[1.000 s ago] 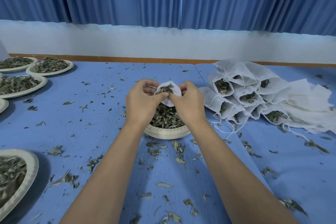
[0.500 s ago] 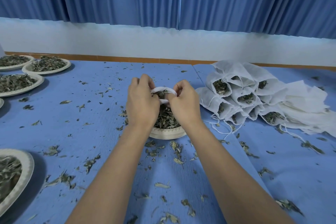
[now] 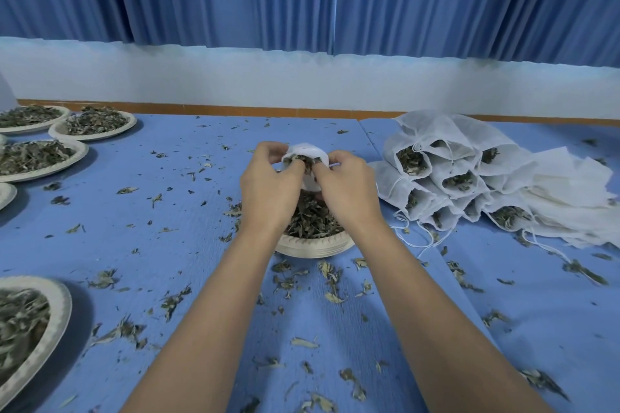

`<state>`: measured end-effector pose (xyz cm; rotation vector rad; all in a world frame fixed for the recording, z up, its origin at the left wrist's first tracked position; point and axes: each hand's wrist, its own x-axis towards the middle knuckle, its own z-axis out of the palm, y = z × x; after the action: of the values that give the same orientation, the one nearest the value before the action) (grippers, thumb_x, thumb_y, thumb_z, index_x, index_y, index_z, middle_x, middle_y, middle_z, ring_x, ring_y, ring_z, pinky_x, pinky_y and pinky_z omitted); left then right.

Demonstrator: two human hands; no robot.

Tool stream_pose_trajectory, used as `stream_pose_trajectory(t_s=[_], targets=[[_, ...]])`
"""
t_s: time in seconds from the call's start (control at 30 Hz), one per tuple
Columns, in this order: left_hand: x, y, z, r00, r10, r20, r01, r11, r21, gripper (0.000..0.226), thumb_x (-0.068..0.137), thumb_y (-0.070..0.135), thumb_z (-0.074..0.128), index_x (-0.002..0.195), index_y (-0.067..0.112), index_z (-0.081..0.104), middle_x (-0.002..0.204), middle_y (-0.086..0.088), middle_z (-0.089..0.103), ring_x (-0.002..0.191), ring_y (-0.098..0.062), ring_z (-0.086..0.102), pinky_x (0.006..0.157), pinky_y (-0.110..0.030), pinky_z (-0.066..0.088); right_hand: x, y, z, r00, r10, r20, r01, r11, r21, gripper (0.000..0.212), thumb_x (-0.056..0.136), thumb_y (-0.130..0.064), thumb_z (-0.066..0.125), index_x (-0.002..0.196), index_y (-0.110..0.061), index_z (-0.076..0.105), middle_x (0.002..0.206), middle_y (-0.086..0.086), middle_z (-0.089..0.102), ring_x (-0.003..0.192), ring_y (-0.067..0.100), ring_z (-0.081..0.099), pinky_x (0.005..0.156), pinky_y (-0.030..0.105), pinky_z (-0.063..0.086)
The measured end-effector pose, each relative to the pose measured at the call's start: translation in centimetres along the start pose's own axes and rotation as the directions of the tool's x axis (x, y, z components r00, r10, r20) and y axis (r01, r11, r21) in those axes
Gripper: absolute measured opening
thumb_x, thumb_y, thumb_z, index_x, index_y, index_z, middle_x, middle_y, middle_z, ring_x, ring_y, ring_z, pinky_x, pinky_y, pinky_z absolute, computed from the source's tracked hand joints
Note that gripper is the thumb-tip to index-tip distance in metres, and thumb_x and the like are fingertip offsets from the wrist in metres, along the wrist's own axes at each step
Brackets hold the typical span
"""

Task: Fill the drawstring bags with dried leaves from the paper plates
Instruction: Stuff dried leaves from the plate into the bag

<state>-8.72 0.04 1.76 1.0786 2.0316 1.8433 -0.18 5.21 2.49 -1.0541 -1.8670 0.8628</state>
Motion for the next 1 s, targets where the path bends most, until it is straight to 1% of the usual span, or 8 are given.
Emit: stream_pose_trajectory(t_s=[0.1,0.23,0.53,0.6,0.67,0.73,0.87,1.0], targets=[[0.1,-0.4,-0.3,0.991,0.08,-0.106,-0.073,0.995,0.069,0.009,0.09,0.016,0.061,0.099,0.015,0.064,0.083,0.018,0.056,0.073,0.01,0.051,0.06,0.003,0.034,0.0,-0.1,-0.1,0.998,0.049,0.046,-0.053,0.994,0.093,0.022,0.087,-0.026,0.055,0.088,-0.005,0.063,0.085,0.013,0.069,0.08,0.031,0.066,0.075,0.049,0.055],[0.1,-0.8,-0.6,0.98,0.145,-0.133,-0.121,0.977,0.176,0.001,0.085,0.018,0.068,0.084,0.019,0.067,0.08,0.009,0.063,0.072,-0.001,0.055,0.061,-0.001,0.036,0.1,0.3,0.0,1.0,-0.025,-0.005,0.024,0.999,-0.025,0.027,0.09,-0.034,0.057,0.075,-0.011,0.059,0.064,-0.001,0.057,0.062,0.018,0.052,0.059,0.035,0.042],[0.4,-0.9,-0.4,0.997,-0.006,-0.08,0.005,1.0,-0.006,0.028,0.084,0.014,0.068,0.078,0.027,0.044,0.076,0.006,0.058,0.064,-0.01,0.056,0.05,-0.011,0.04,0.3,0.7,0.1,0.997,-0.053,-0.051,0.053,0.999,0.001,0.035,0.084,-0.02,0.063,0.059,-0.017,0.038,0.054,-0.005,0.041,0.052,0.013,0.036,0.05,0.029,0.029],[0.4,-0.7,-0.5,0.996,-0.04,-0.083,0.035,0.998,-0.056,0.031,0.08,0.016,0.073,0.079,0.03,0.045,0.074,0.005,0.059,0.062,-0.005,0.055,0.046,-0.008,0.038,0.3,0.4,0.2,1.0,0.0,0.02,-0.002,0.995,0.097,0.032,0.083,-0.023,0.065,0.062,-0.015,0.043,0.057,-0.003,0.043,0.056,0.015,0.04,0.054,0.03,0.037],[0.5,-0.8,-0.6,0.995,-0.038,-0.095,0.037,0.999,-0.018,0.03,0.08,0.015,0.073,0.076,0.031,0.047,0.072,0.006,0.056,0.06,-0.002,0.052,0.044,-0.007,0.037,0.3,0.2,0.2,0.991,0.048,0.128,-0.076,0.971,0.227,0.024,0.083,-0.025,0.065,0.069,-0.014,0.049,0.067,0.002,0.051,0.068,0.024,0.053,0.072,0.044,0.053],[0.5,-0.9,-0.7,0.992,-0.011,-0.122,0.018,0.998,0.06,0.031,0.081,0.01,0.07,0.071,0.028,0.046,0.066,0.007,0.05,0.055,-0.004,0.046,0.044,-0.011,0.035,0.2,0.1,0.2,0.99,0.047,0.136,-0.08,0.964,0.252,0.02,0.083,-0.021,0.064,0.071,-0.013,0.049,0.074,0.009,0.054,0.078,0.031,0.06,0.082,0.056,0.051],[0.7,-1.1,-1.1,0.984,0.014,-0.176,0.009,0.991,0.131,0.031,0.079,-0.005,0.055,0.071,0.023,0.045,0.065,0.007,0.046,0.056,-0.008,0.044,0.047,-0.015,0.034,-0.2,0.7,0.3,0.988,-0.127,-0.084,0.121,0.99,-0.067,0.023,0.079,-0.008,0.056,0.064,-0.017,0.041,0.056,0.0,0.044,0.056,0.023,0.047,0.057,0.038,0.045],[0.3,-1.1,-0.6,0.994,0.09,-0.068,-0.072,0.97,0.232,0.023,0.081,0.0,0.059,0.087,0.019,0.046,0.09,0.001,0.054,0.077,-0.017,0.052,0.058,-0.024,0.034,-0.5,0.8,1.1,0.969,-0.235,-0.082,0.211,0.95,-0.23,0.031,0.084,-0.006,0.052,0.067,-0.024,0.032,0.055,-0.005,0.04,0.054,0.02,0.041,0.05,0.035,0.03]])
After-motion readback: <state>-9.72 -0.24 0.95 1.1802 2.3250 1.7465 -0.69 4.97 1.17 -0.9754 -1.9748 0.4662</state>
